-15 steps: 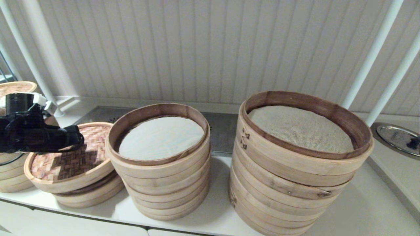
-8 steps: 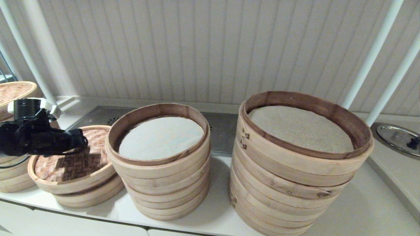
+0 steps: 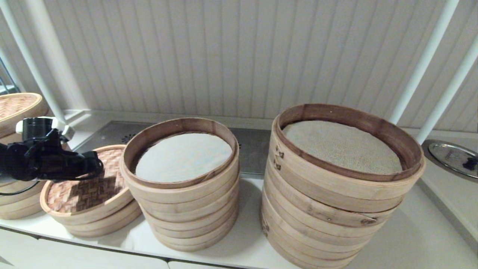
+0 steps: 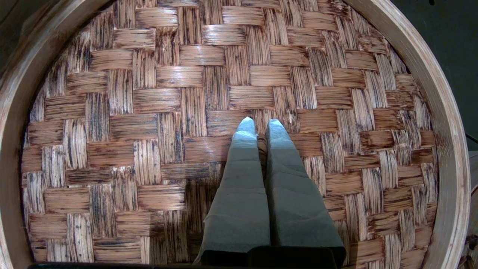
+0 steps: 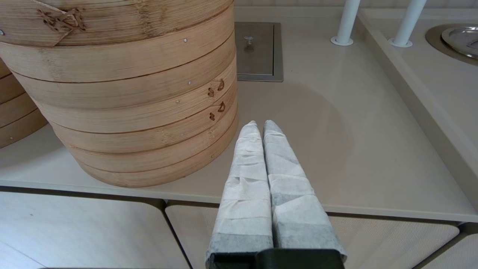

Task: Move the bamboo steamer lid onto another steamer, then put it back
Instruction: Put the steamer

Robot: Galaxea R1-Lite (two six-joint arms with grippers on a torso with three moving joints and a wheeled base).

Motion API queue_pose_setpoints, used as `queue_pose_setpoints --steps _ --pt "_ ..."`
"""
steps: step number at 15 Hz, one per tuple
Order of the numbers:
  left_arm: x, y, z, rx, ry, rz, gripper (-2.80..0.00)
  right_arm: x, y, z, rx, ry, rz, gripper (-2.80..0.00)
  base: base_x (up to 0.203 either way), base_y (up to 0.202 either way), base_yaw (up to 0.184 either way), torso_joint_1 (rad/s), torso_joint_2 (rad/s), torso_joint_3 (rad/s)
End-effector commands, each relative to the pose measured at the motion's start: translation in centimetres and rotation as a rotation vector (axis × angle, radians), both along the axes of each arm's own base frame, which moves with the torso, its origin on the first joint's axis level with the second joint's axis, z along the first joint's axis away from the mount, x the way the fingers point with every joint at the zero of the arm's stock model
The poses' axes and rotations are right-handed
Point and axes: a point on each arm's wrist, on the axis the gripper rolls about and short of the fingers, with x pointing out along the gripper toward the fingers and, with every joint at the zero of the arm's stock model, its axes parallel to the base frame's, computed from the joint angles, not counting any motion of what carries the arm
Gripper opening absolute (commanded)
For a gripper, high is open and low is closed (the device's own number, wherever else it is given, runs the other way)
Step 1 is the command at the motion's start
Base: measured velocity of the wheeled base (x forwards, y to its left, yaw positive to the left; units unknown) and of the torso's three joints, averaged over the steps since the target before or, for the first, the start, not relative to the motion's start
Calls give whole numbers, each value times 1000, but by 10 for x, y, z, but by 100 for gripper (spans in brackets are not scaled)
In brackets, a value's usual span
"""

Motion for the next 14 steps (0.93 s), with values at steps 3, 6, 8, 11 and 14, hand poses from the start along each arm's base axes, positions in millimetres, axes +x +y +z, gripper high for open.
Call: queue_pose_setpoints --steps 3,6,8,11,14 --pt "5 0 3 3 -17 2 -280 0 0 -1 0 2 0 -280 0 0 0 0 0 0" --pt "7 -1 7 12 -32 -1 -280 0 0 -1 0 2 0 -280 0 0 0 0 0 0" --pt "6 -1 6 10 -26 -4 -280 0 0 -1 0 2 1 -280 0 0 0 0 0 0" --pt "6 -3 2 6 -15 -9 -280 0 0 -1 0 3 0 -280 0 0 0 0 0 0" --pt "6 -3 -1 1 -5 -6 -280 0 0 -1 0 2 0 -280 0 0 0 0 0 0"
